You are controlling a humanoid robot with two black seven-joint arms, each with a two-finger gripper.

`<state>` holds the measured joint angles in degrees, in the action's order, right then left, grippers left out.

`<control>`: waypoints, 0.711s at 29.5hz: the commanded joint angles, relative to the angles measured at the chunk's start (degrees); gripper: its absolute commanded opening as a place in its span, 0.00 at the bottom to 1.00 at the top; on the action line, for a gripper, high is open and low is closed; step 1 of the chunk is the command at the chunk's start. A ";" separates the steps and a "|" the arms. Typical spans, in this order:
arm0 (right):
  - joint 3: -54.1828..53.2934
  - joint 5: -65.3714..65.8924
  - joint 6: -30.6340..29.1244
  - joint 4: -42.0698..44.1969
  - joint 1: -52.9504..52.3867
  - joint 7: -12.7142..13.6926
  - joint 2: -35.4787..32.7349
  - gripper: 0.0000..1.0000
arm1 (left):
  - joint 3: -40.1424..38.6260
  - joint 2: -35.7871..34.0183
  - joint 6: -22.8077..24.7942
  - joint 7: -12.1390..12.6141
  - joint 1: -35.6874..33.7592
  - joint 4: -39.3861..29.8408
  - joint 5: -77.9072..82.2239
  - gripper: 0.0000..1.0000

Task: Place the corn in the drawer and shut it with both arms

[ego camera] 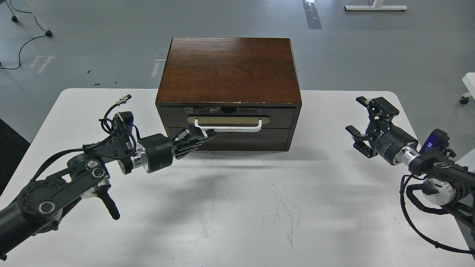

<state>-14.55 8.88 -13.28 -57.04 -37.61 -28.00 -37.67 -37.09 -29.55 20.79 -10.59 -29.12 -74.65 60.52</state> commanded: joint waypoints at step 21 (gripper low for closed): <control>-3.02 -0.09 0.36 0.09 0.35 0.00 -0.39 1.00 | -5.36 -14.30 7.21 -11.02 2.22 -7.17 -26.32 1.00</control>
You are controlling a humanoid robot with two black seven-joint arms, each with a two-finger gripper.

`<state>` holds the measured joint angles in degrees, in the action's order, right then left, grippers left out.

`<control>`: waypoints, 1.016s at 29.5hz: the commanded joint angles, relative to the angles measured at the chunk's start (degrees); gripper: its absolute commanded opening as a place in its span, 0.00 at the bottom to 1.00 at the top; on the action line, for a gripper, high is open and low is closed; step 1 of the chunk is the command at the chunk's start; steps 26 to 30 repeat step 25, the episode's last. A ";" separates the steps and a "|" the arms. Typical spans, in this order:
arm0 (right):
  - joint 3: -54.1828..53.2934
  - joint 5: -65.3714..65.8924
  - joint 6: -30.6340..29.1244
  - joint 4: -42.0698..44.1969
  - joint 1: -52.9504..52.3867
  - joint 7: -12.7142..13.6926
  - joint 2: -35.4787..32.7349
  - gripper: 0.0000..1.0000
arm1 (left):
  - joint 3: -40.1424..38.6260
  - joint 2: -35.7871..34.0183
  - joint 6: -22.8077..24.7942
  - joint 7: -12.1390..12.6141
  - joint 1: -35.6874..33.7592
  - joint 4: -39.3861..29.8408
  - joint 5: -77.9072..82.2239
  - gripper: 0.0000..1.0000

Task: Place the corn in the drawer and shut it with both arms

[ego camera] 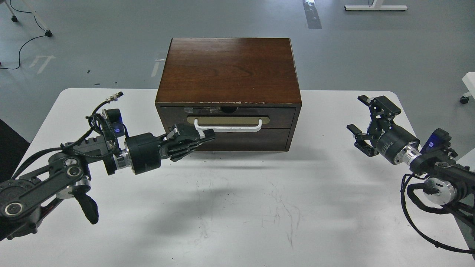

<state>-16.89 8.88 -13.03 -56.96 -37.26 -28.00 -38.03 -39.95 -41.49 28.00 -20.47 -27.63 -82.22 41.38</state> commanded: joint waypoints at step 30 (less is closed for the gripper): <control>-5.43 -0.44 0.28 0.10 0.26 0.00 1.38 1.00 | -20.25 2.64 0.00 -1.77 20.78 10.15 -15.37 1.00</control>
